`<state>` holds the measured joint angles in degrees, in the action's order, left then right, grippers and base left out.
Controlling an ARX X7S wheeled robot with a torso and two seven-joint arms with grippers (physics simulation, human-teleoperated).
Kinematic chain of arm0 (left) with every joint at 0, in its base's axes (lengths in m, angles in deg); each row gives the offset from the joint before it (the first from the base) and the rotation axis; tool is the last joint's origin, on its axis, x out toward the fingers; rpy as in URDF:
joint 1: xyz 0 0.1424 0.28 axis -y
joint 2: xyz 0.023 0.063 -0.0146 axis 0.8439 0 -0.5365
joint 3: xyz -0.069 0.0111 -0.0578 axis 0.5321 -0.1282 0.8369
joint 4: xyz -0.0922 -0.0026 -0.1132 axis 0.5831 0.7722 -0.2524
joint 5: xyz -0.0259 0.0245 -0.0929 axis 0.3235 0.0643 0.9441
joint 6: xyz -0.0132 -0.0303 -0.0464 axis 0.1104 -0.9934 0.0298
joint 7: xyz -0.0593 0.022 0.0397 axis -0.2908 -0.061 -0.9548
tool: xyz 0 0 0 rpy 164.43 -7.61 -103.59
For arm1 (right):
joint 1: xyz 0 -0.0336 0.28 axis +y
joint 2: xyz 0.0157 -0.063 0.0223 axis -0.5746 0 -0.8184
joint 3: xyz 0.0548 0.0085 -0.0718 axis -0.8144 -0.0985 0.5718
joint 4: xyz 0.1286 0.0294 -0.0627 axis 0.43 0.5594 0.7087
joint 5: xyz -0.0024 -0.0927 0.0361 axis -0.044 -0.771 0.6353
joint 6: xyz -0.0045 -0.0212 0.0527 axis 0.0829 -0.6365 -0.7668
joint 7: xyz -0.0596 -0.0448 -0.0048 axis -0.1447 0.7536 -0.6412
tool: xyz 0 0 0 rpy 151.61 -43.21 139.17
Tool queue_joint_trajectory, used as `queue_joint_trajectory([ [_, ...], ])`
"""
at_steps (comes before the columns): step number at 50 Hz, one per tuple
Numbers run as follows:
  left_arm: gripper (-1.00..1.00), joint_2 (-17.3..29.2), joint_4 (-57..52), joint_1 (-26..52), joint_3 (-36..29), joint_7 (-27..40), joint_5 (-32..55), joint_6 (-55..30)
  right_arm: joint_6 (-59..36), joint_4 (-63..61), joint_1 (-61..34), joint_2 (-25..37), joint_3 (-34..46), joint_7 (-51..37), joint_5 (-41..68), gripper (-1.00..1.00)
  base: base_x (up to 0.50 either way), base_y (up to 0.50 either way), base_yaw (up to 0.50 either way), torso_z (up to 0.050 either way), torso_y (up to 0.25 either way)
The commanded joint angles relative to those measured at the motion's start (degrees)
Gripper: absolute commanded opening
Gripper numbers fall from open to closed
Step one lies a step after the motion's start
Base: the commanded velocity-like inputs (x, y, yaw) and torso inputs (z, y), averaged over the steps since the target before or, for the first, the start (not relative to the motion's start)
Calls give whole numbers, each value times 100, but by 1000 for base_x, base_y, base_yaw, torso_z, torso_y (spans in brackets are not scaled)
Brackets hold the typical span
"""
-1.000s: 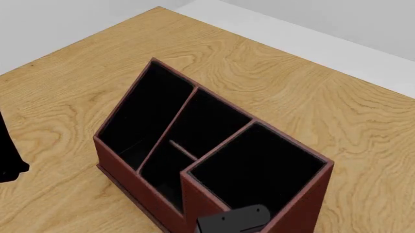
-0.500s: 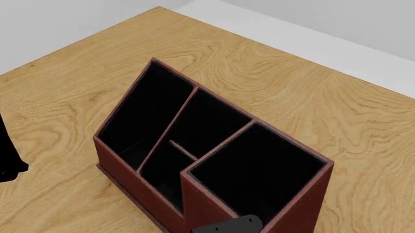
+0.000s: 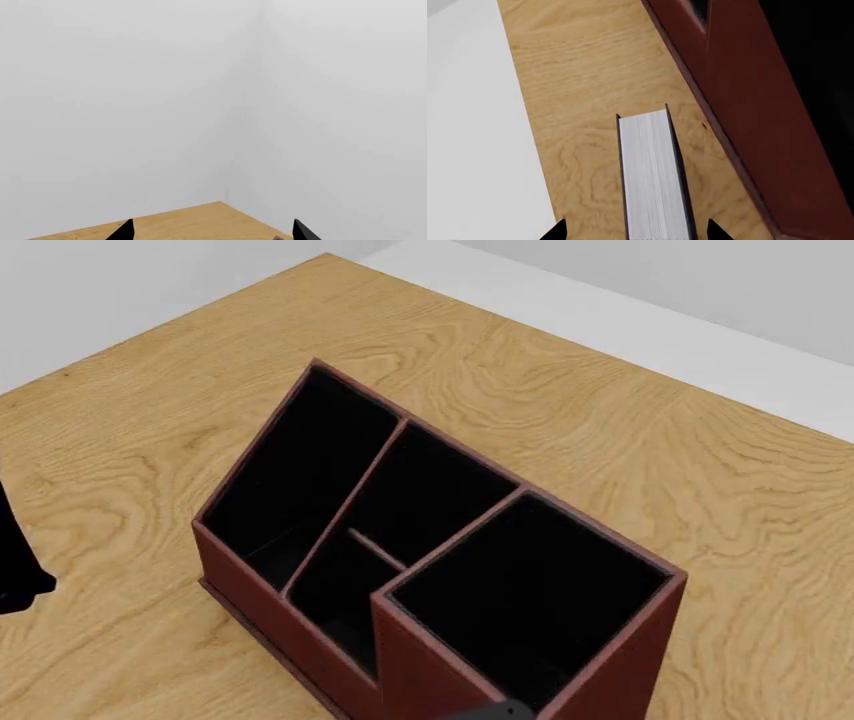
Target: Pick up the book and place it in the right compartment of the caddy.
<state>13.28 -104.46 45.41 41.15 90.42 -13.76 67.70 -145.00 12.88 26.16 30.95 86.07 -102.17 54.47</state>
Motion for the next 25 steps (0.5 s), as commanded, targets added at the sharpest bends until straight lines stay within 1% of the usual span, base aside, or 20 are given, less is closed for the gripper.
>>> queue_joint_trajectory([
  [1, 100, 14, 9, -10, -12, 10, 4, 28, 64, 143, 43, -1, 101, 182, -145, 100, 0, 0, 0, 0, 0],
  [18, 100, 33, 35, 9, -54, 34, -4, 44, 182, 256, 114, 20, 201, 378, -307, 100, 0, 0, 0, 0, 0],
  [19, 100, 34, 35, 9, -52, 36, 1, 43, 175, 255, 109, 17, 214, 376, -311, -100, 0, 0, 0, 0, 0],
  [25, 100, 40, 42, 8, -51, 42, 7, 60, 169, 249, 112, 20, 251, 368, -309, -100, -1, 1, 0, 0, 0],
])
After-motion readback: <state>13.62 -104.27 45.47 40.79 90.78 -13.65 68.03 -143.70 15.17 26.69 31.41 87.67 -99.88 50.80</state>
